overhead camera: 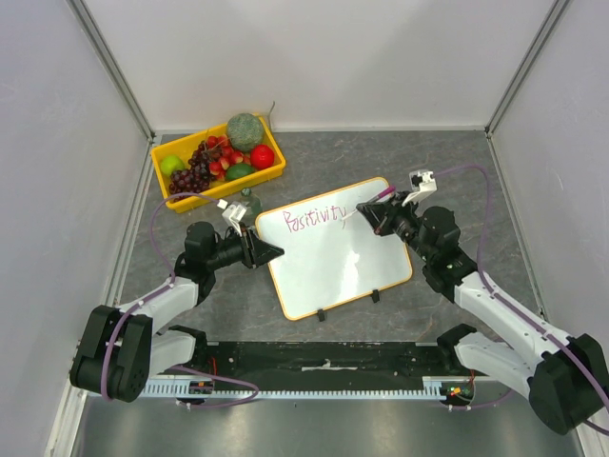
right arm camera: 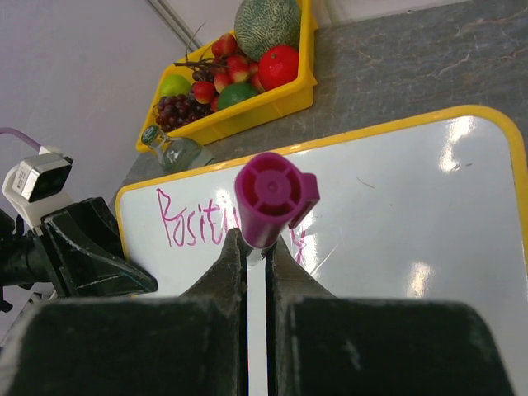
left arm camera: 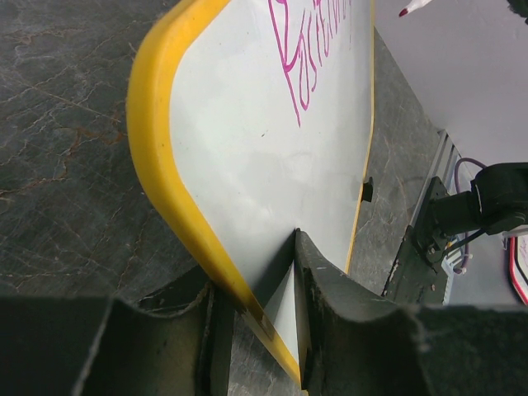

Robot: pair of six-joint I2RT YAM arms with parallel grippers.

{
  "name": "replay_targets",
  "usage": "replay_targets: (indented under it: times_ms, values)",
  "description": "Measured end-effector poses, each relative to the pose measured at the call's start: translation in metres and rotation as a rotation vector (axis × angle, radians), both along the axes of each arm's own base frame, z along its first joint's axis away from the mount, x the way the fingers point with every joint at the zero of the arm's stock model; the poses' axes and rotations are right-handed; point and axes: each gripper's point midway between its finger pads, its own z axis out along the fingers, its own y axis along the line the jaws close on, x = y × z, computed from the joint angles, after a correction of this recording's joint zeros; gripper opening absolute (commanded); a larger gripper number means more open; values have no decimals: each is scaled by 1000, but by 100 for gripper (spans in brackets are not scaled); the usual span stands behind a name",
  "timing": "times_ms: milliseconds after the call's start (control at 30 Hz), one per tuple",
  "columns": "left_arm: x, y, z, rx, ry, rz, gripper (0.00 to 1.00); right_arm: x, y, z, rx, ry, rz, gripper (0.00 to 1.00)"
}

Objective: Write a sentence on the whiteboard

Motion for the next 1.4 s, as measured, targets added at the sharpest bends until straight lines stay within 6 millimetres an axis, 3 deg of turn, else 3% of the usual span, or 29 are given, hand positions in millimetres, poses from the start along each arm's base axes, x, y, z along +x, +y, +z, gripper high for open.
replay_targets:
  times_ms: [200, 533, 733, 1400]
  values:
    - [0, 0, 0, 0, 0, 0, 2, 8, -6, 16, 6, -29, -22, 0]
    - [0, 0, 0, 0, 0, 0, 2, 12, -26, 6, -80, -22, -90, 0]
    - [0, 0, 0, 0, 0, 0, 2, 14, -34, 23, -112, -72, -124, 0]
    - [0, 0, 0, 0, 1, -2, 2, 29, -38, 26, -146, -84, -170, 0]
